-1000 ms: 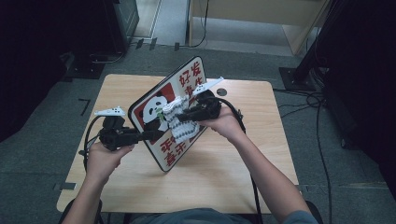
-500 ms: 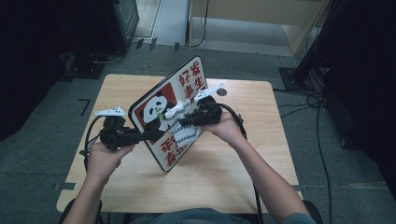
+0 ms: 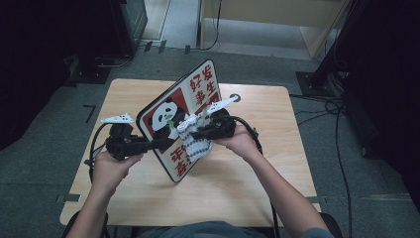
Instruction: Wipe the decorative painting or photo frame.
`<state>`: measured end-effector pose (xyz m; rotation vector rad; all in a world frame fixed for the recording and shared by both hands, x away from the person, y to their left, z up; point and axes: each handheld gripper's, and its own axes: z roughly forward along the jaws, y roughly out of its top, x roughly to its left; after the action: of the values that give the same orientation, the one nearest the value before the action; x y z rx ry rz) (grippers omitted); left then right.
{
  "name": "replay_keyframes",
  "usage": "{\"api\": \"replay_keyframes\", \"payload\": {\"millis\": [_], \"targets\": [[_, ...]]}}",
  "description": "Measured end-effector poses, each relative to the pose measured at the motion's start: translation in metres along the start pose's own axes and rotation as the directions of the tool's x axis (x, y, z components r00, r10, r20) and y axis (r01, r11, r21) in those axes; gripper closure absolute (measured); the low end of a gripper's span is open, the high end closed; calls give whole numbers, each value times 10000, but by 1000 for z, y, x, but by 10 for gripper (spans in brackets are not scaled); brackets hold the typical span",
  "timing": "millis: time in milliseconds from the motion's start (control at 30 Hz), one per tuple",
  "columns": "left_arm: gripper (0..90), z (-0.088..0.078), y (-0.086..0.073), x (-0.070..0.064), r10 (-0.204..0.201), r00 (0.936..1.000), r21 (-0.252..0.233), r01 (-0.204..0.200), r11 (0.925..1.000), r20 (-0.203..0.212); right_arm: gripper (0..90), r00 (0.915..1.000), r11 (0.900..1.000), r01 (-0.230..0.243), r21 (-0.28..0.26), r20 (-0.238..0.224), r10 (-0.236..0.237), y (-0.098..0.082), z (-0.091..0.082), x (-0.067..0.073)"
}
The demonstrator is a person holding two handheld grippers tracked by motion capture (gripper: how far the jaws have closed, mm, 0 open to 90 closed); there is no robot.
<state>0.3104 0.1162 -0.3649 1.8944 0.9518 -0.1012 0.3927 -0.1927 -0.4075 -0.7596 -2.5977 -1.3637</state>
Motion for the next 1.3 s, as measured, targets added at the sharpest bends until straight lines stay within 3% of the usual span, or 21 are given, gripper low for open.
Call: {"api": "replay_keyframes", "payload": {"millis": [367,933,1300], "targets": [[718,0,0,0,3,10000,4,-3,10000,24,763,9997,9997,-247,78,-75,248,-14,7,-2],[717,0,1,1,40,10000,33,-40,10000,63,763,9987,9968,-508,614,-55,513,-37,18,-10],[715,0,0,1,25,10000,9,-25,10000,62,764,9949,9928,-905,779,-372,936,-54,26,-19]]}}
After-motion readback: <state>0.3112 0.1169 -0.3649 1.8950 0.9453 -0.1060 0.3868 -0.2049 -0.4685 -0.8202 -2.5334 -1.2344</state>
